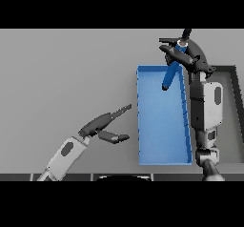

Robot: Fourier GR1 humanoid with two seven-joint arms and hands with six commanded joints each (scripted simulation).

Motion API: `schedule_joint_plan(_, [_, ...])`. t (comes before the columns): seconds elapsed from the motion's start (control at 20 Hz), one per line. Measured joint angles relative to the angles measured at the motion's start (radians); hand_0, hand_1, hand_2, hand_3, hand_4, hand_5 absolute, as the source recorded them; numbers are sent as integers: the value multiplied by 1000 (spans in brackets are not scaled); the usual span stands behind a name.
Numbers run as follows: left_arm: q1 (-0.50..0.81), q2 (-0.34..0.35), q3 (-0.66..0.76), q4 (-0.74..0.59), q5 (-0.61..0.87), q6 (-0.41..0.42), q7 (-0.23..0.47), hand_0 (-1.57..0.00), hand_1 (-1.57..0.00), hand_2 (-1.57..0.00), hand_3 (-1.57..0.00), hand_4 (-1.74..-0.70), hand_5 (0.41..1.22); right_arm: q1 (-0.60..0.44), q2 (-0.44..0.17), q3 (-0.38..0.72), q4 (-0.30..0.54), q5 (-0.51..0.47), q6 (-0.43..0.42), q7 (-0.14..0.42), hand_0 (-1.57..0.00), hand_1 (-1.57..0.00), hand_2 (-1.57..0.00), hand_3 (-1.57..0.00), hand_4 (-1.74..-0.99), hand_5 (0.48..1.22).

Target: Pick up the blue pipe and place it into the blue bin.

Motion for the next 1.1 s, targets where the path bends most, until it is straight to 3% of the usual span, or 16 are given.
schedule_joint_plan(0.25, [-6,-13,-6,15,-9,5,20,1,1,1,1,-829,470,159,25,8,-15,86,-81,70,-1571,-1571,-1571,-1571,-1499,1221])
schedule_joint_plan(0.35, [-4,-16,-10,6,-12,7,10,1,1,1,1,-826,470,221,-11,74,-1,94,-114,70,-1571,-1571,-1571,-1080,-1586,1221])
schedule_joint_plan(0.4, [2,-9,-10,3,-12,5,-2,1,1,1,1,-827,471,238,-38,107,10,67,-134,70,-1571,-1571,-1571,-1178,-1569,1221])
schedule_joint_plan(0.55, [14,-16,-23,-15,-12,7,4,1,1,1,1,-826,475,298,-80,232,14,11,-192,70,-1571,-1571,-1571,-693,-1653,1205])
schedule_joint_plan(0.65, [20,-4,-21,-14,-20,9,2,1,1,1,1,-827,474,318,-140,352,30,-58,-258,70,-1571,-1571,-1571,-1009,-1583,1199])
schedule_joint_plan(0.7, [11,-9,-19,-8,-16,8,21,1,1,1,1,-829,474,308,-174,425,52,-120,-312,70,-1465,-1382,-1333,-807,-1534,1190])
schedule_joint_plan(0.75, [13,-20,-26,-9,-19,12,23,1,1,1,1,-830,476,305,-206,495,80,-195,-363,70,-1172,-1106,-1066,-646,-1477,1178])
schedule_joint_plan(0.85, [8,-12,-16,-8,-13,11,18,1,1,1,1,-828,476,273,-283,631,114,-352,-405,71,-749,-707,-682,-413,-1344,1172])
schedule_joint_plan(0.9, [6,-14,-16,-13,-9,10,20,1,1,1,1,-828,476,256,-312,691,127,-412,-420,71,-599,-566,-545,-330,-1302,1182])
schedule_joint_plan(0.95, [9,-22,-23,-7,-14,11,20,1,1,1,1,-826,477,237,-353,753,107,-480,-437,70,-479,-452,-436,-264,-1264,1139])
schedule_joint_plan(1.1, [18,-2,-13,-26,-8,14,25,1,1,1,1,-829,477,221,-408,837,30,-422,-366,46,-246,-231,-223,-135,-1204,1002])
